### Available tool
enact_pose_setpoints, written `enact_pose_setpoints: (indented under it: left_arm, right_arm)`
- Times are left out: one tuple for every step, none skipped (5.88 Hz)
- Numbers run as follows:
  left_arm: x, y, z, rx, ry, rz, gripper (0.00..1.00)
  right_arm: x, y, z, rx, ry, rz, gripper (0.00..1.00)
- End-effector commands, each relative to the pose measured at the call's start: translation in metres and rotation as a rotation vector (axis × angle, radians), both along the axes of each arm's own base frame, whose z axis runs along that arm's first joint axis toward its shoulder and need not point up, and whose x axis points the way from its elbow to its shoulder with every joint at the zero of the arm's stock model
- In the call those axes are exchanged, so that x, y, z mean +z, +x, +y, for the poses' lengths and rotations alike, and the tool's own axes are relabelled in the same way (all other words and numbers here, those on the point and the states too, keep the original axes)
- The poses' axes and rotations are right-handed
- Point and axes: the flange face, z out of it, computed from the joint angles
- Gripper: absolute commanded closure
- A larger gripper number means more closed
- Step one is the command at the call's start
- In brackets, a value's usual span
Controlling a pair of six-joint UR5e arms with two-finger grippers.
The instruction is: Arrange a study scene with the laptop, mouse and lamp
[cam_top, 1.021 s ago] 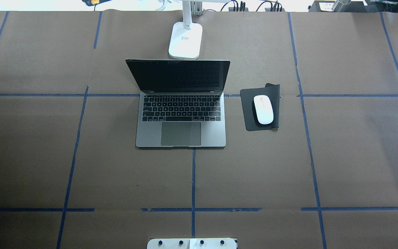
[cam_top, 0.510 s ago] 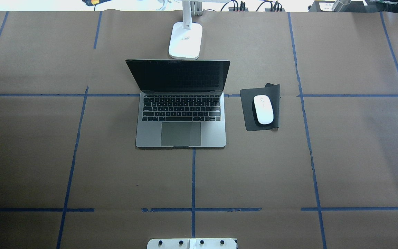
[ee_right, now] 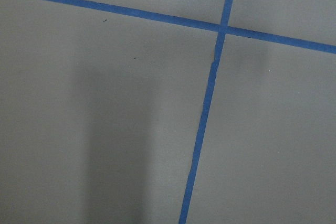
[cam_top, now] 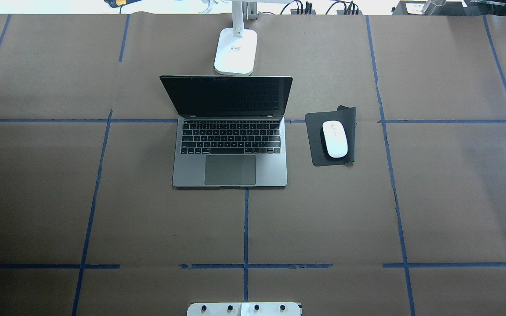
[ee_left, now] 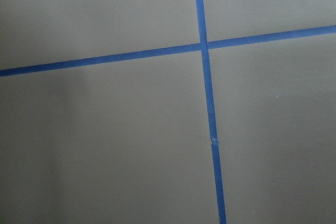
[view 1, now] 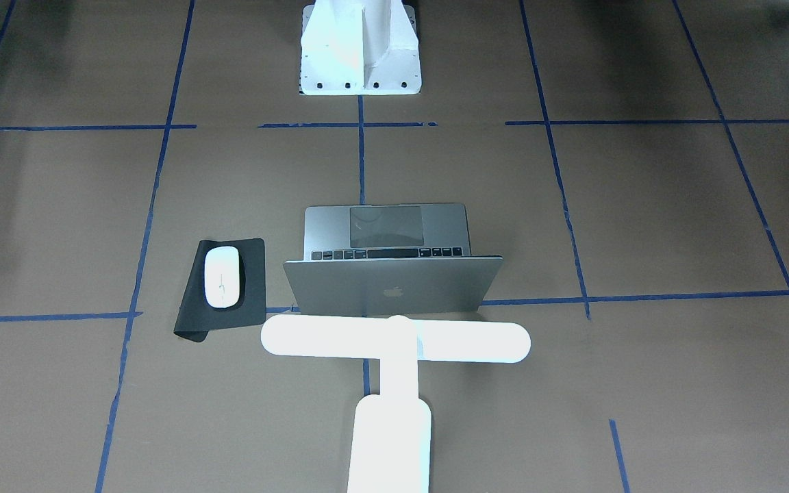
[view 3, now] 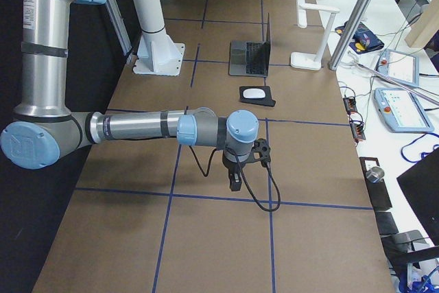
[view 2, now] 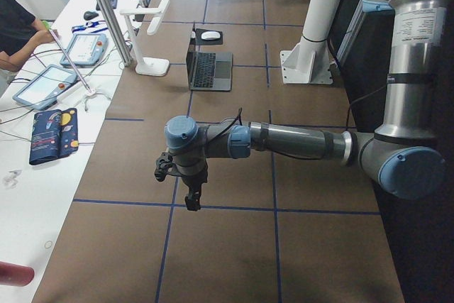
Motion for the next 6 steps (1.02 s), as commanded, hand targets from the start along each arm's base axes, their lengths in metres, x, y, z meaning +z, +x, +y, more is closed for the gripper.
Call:
enact_pose_setpoints:
  left_arm:
    - [-0.003,0.01,0.002,-0.014,-0.031,0.147,0.0]
    - [-0.001,0.009,0.004,-0.011,-0.022,0.141,0.0]
    - [0.006,0.009,0.011,-0.01,-0.033,0.14,0.0]
    - [0.008,0.01,0.013,-0.016,-0.045,0.147,0.0]
    - [-0.01,0.008,0.016,-0.017,-0.015,0.147,0.0]
    - [-0.032,0.009,0.02,-0.008,0.027,0.147,0.0]
  right_arm:
    - [0.006,0.0,0.006,0.005,-0.017,-0.002,0.0]
    - [0.006,-0.001,0.007,0.004,-0.018,-0.006,0.0]
    - [0.004,0.0,0.006,0.006,-0.014,-0.006,0.0]
    - [0.003,-0.001,0.007,0.005,-0.013,-0.008,0.0]
    - [0.002,0.0,0.006,0.006,-0.012,0.0,0.0]
    - [0.004,-0.001,0.007,0.007,-0.018,-0.006,0.0]
